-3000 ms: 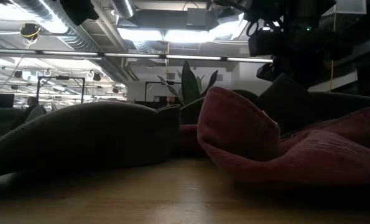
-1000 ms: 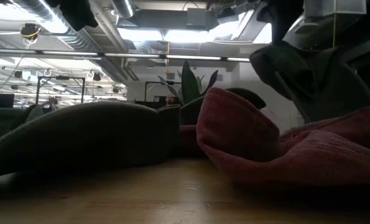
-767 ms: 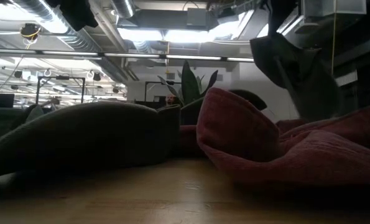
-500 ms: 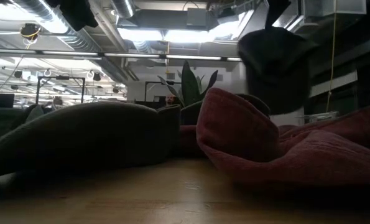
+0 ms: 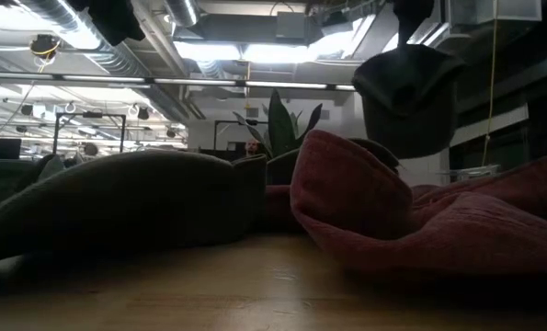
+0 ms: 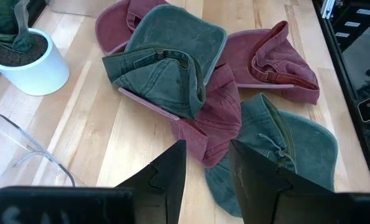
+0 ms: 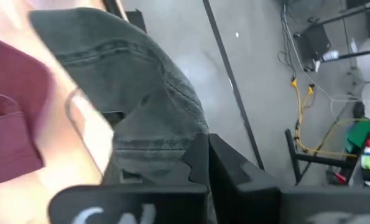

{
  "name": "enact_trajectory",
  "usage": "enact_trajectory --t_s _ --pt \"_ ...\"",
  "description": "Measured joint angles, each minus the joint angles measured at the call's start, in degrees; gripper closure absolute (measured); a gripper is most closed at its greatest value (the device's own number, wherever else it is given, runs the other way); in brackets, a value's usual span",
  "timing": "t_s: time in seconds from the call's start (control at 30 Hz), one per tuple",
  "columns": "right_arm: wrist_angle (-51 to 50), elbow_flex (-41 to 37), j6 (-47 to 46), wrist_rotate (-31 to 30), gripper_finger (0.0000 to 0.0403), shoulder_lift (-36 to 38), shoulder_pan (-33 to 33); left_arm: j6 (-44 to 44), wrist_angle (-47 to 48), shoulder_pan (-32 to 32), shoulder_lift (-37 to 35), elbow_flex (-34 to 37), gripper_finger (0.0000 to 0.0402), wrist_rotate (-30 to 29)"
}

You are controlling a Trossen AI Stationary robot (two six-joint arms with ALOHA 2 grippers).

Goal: Pick & Place hat

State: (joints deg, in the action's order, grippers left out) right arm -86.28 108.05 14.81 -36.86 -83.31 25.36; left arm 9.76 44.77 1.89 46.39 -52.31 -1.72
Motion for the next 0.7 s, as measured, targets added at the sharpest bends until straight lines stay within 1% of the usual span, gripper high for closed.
enact_trajectory --t_s 0.07,0.2,0.33,0.47,0.7 --pt "0.67 0.00 1.25 0.23 0.0402 0.00 1.93 0.00 -0.02 -0.02 0.00 0.00 0.0286 0.00" --pt "1.50 0.00 3.81 2.84 0.0402 -0.02 5.57 0.00 -0.02 0.00 0.00 0.00 0.0286 0.00" --pt "2.43 0.00 3.60 5.21 0.0402 -0.09 8.83 0.00 -0.02 0.00 0.00 0.00 0.0286 0.00" --pt "2.91 0.00 -2.08 7.41 0.0402 -0.13 12.31 0.00 -0.02 0.00 0.00 0.00 0.0286 0.00" --pt "2.86 0.00 -17.86 9.23 0.0402 -0.13 17.46 0.00 -0.01 -0.01 0.00 0.00 0.0286 0.00"
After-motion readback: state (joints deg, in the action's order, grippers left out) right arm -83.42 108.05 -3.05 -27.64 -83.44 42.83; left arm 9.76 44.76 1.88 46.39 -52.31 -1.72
